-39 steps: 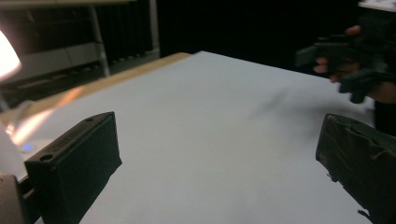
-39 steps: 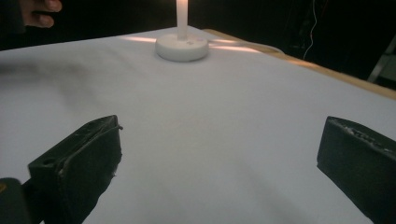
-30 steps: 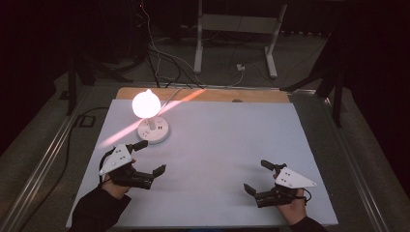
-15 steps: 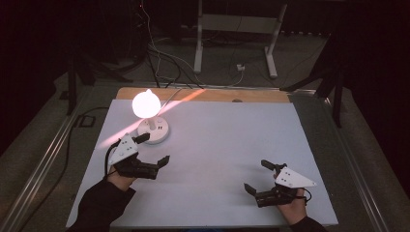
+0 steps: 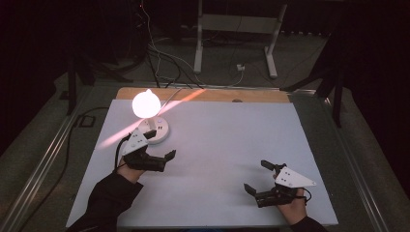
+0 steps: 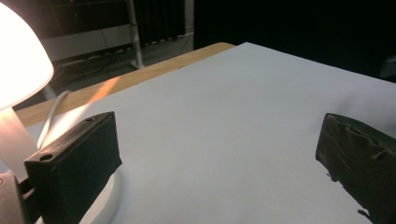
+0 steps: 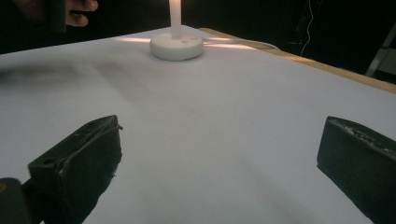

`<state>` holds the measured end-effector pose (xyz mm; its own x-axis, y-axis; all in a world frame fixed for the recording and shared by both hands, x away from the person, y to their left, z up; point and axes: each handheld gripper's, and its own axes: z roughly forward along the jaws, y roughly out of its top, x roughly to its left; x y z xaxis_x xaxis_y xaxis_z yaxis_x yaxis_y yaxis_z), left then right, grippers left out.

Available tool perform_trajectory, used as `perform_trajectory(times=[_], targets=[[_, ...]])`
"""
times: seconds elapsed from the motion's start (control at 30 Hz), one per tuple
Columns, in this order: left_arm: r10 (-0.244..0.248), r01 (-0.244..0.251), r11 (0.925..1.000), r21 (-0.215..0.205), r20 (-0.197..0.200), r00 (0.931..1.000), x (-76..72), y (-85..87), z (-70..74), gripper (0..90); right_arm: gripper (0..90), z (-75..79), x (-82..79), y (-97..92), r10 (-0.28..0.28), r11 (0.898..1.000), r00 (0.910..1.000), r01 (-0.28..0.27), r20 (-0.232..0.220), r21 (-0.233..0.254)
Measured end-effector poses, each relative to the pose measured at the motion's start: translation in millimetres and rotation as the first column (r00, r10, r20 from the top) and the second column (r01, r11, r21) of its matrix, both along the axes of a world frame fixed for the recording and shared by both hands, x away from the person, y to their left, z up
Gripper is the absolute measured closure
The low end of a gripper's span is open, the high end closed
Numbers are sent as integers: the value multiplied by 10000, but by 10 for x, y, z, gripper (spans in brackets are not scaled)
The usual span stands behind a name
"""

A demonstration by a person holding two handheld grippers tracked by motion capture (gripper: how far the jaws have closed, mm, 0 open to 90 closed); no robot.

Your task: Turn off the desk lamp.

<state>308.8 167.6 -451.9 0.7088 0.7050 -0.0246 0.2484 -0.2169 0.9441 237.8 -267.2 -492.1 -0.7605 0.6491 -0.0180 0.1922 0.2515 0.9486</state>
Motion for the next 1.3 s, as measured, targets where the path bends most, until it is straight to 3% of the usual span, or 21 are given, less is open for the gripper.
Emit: perform_trajectory(times=[0.3, 0.57, 0.6, 0.7, 0.8, 1.13, 1.27, 1.3], targets=[[589, -591, 9982, 60, 196, 9981, 139, -11, -68, 4, 0, -1, 0, -2, 27, 10000, 10000, -27, -47, 5], [880, -871, 9958, 272, -328, 9956, 266, 24, -139, 14, 0, -3, -1, 1, 44, 10000, 10000, -44, -89, -2], [1215, -1204, 9920, 374, -279, 9922, 295, 45, -163, 51, 0, -5, 1, 0, 66, 10000, 9999, -66, -96, -3], [1468, -1448, 9881, 516, -375, 9884, 335, 59, -184, 76, 0, -6, 1, 1, 94, 10000, 9999, -94, -111, -1], [1791, -1769, 9821, 653, -286, 9834, 390, 89, -217, 160, 0, -7, 4, 1, 100, 10000, 9999, -100, -121, -1], [2138, -2094, 9752, 711, -613, 9750, 498, 147, -317, 459, 0, -6, 1, -1, 93, 10000, 9999, -93, -134, 20], [2108, -2043, 9753, 845, -774, 9745, 525, 146, -350, 558, 0, -10, 7, 1, 134, 9999, 9997, -134, -183, 15], [2226, -2142, 9717, 995, -837, 9713, 542, 143, -373, 589, 0, -11, 6, 3, 144, 9999, 9997, -144, -190, 1]])
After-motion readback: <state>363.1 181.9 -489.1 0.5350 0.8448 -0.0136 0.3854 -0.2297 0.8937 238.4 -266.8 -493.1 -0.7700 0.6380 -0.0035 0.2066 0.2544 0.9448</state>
